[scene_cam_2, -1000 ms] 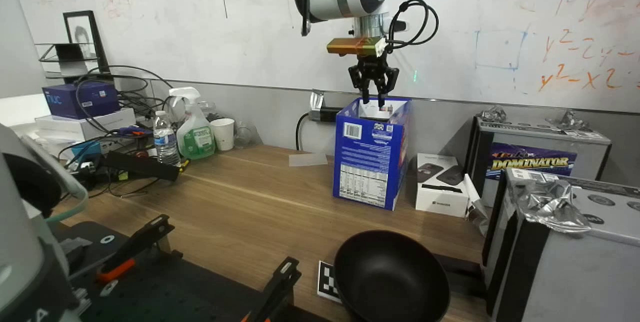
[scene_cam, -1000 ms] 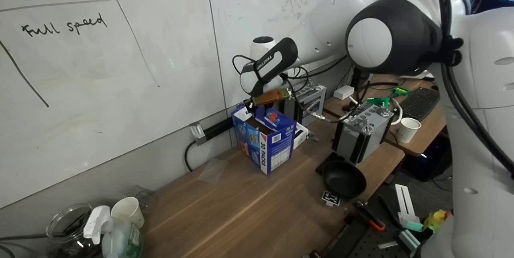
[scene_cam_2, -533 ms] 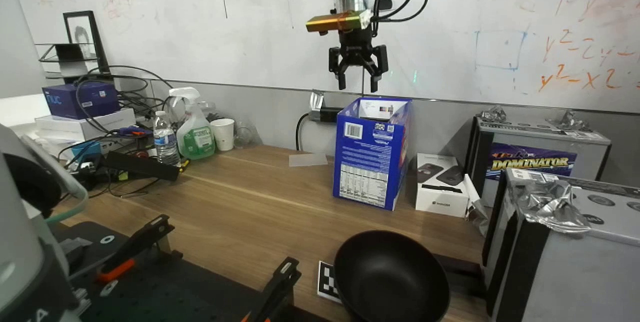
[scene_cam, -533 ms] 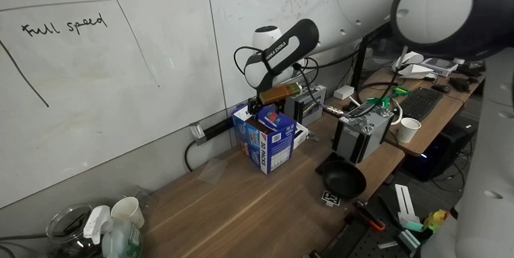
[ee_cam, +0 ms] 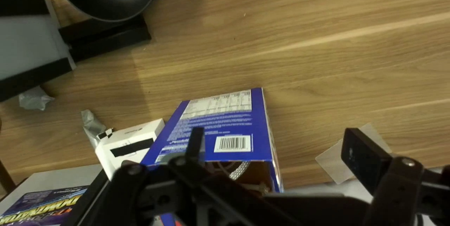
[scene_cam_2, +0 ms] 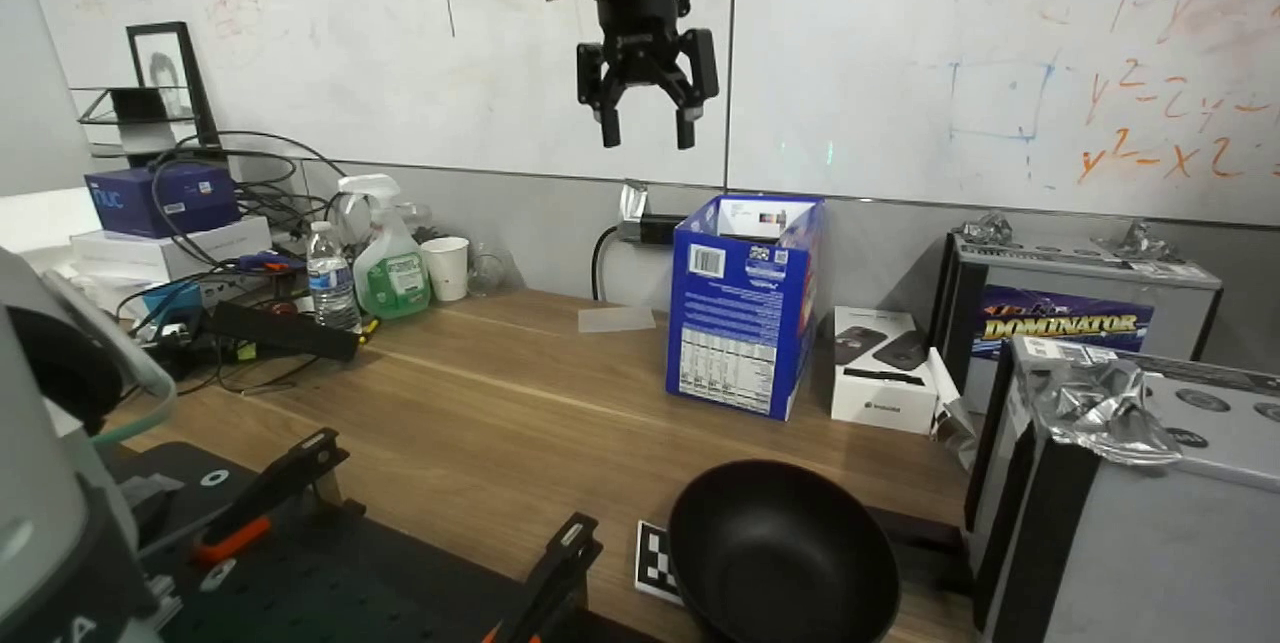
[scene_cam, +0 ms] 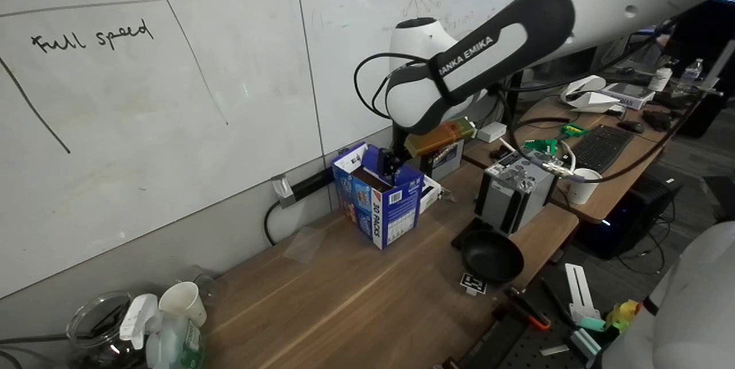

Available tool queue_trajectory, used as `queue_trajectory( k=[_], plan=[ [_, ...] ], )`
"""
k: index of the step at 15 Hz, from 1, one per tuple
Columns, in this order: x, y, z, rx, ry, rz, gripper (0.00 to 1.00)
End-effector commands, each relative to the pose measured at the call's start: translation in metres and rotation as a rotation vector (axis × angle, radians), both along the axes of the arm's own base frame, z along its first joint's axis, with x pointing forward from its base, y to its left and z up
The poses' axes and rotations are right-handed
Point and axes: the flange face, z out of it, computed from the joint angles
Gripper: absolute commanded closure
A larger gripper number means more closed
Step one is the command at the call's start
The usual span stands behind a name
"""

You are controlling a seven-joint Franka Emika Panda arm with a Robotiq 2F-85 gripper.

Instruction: Put the white ropes inside the blue box

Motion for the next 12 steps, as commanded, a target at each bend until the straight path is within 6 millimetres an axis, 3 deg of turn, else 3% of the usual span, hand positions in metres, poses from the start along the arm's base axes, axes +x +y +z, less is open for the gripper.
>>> queue_trajectory(
  k=[1, 7, 12],
  plan=[
    [-0.061, 0.006, 0.044, 0.042, -0.031, 0.04, 0.0],
    [-0.151, 0.003, 0.116, 0.045, 0.05, 0.037, 0.0],
    [-0.206, -0.003, 0.146, 0.039, 0.148, 0.001, 0.0]
  ],
)
